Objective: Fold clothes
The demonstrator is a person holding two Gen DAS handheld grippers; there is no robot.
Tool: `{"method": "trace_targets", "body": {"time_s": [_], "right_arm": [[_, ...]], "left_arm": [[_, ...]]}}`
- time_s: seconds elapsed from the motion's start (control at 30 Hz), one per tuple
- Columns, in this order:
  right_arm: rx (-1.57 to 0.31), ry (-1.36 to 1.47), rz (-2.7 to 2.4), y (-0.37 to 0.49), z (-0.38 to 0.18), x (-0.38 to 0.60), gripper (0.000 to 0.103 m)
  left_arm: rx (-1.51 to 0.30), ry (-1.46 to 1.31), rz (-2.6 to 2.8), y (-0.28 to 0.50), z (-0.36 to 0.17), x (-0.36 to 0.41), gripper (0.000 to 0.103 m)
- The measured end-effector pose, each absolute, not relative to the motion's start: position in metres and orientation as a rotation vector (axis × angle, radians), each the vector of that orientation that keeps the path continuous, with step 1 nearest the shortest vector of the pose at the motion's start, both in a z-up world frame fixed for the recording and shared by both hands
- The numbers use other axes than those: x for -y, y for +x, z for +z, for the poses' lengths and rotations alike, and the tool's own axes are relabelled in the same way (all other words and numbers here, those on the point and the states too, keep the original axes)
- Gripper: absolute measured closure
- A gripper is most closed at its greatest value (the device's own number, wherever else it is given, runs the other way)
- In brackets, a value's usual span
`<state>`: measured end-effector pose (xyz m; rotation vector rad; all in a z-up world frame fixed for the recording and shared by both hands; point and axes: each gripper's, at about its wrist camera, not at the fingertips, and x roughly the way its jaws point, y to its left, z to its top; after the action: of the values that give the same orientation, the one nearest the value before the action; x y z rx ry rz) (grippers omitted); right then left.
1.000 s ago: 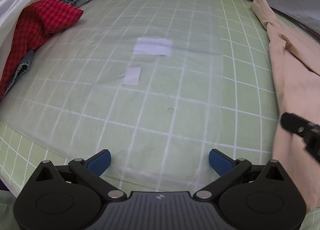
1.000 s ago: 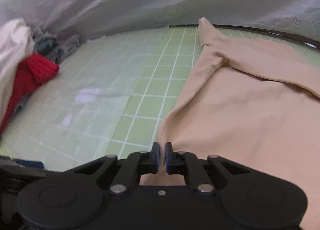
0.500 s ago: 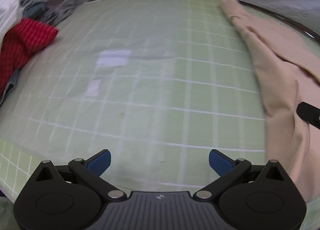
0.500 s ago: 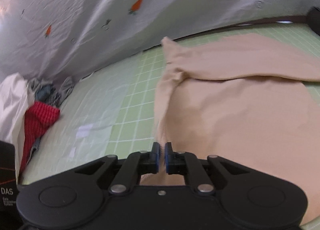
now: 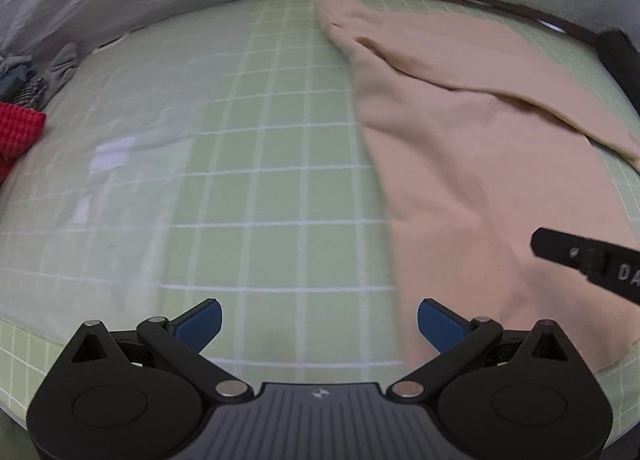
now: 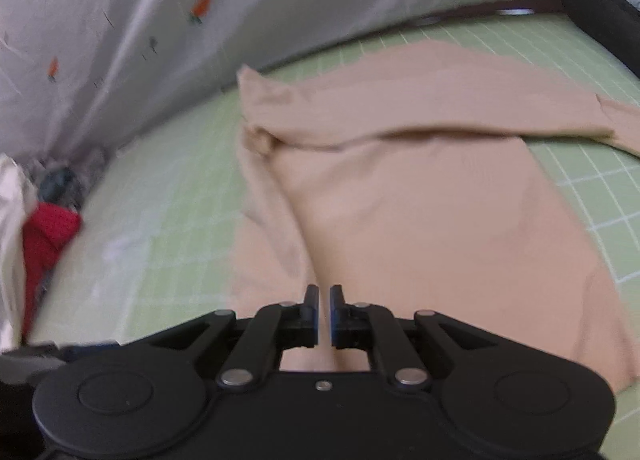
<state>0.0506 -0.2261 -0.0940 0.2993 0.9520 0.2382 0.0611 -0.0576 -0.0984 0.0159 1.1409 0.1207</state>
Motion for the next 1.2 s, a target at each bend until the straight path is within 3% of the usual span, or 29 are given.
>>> {"method": "trace_targets", "body": {"time_s": [0.33,0.4,0.77,1.2], "right_arm": [[-1.011,0.294,0.203,0.060,-0.108,0.276,0.089],[-1.002,0.293,0.188,0.065,-0.106,0.285,0.080],[-0.938,0.327,0.049,0.105,-0.097,0.340,0.055],[-0.846,0.374,-0.225,0.180,-0.105,0.431,0.044]], "left_arm": [[-1.210,0.051,0.158,0.063,-0.113,0.095,0.000],[-1.213,0.061,0.165,0.066,-0.113,0.099,0.000],[-1.164,-0.045,0.243,0.092,-0.095,0.075,0.000],[-1.160,-0.018,0.287,0.168,-0.108,0.059,0.000]]}}
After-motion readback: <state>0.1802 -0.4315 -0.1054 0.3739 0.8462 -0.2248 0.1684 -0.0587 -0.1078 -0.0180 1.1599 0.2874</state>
